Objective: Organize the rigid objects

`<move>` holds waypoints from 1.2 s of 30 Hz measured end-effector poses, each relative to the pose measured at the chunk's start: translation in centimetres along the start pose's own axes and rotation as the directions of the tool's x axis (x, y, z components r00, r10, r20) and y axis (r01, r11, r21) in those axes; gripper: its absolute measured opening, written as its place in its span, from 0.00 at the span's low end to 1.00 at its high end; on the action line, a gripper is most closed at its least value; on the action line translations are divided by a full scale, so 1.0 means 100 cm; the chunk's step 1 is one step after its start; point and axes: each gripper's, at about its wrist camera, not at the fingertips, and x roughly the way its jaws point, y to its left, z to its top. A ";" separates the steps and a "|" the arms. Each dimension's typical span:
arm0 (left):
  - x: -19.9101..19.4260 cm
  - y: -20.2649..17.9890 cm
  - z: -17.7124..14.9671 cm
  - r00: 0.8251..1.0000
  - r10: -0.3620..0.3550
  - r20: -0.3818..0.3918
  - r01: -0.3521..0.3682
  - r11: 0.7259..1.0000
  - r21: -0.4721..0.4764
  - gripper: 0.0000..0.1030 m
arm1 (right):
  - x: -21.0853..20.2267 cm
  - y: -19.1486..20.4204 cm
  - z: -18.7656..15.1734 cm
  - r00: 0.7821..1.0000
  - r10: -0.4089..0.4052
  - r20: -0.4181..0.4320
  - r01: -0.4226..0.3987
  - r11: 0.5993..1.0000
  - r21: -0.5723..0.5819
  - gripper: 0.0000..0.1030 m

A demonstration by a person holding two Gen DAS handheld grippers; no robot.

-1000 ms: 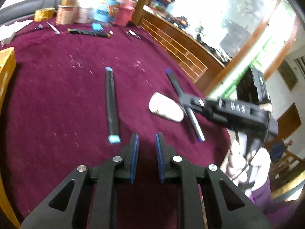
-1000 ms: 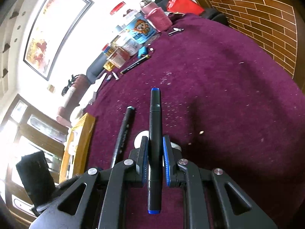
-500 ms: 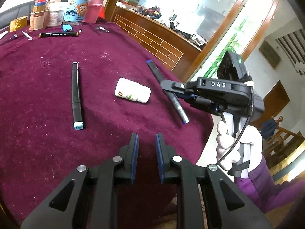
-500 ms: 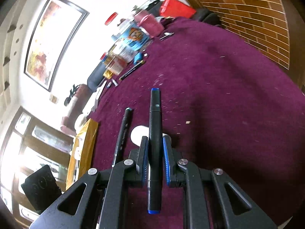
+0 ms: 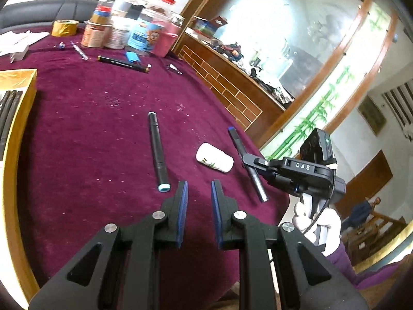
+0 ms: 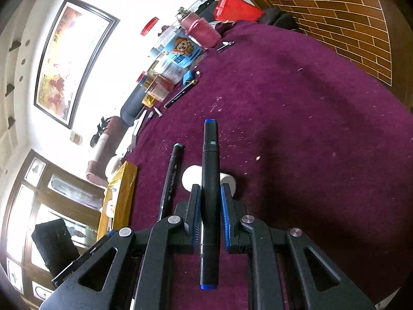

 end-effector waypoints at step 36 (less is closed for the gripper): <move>0.072 0.019 0.040 0.973 0.221 -0.071 -0.220 0.975 0.023 0.12 | 0.006 0.014 -0.010 0.994 0.104 -0.034 -0.105 0.993 -0.052 0.13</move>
